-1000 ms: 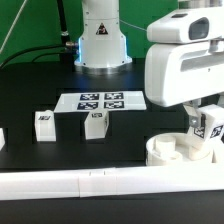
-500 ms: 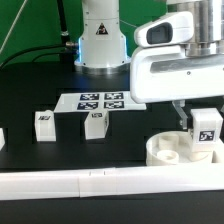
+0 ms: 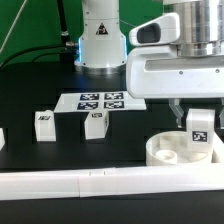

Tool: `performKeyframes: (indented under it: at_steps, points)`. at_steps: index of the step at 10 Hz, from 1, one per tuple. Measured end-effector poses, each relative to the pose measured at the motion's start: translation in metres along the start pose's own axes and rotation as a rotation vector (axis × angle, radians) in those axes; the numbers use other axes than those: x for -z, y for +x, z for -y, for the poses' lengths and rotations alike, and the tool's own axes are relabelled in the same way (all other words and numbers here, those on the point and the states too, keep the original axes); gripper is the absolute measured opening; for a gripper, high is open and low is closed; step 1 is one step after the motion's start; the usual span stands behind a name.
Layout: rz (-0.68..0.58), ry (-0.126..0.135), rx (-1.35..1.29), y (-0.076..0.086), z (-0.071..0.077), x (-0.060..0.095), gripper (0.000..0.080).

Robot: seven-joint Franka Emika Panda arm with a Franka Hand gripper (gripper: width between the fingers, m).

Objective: Assemble stool

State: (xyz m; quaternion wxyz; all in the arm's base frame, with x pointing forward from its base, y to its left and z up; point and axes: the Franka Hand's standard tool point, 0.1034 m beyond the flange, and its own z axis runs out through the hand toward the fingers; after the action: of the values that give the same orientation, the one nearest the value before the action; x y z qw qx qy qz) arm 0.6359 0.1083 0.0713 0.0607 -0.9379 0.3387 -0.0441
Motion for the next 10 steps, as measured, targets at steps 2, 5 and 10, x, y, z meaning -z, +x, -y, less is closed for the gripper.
performKeyframes:
  at_steps: [2, 5, 10]
  points:
    - [0.053, 0.061, -0.291, 0.006, -0.006, 0.001, 0.0338]
    - [0.082, 0.068, -0.49, 0.001, -0.005, -0.001, 0.0404]
    - [0.139, 0.022, -0.166, -0.011, 0.0, 0.011, 0.0643]
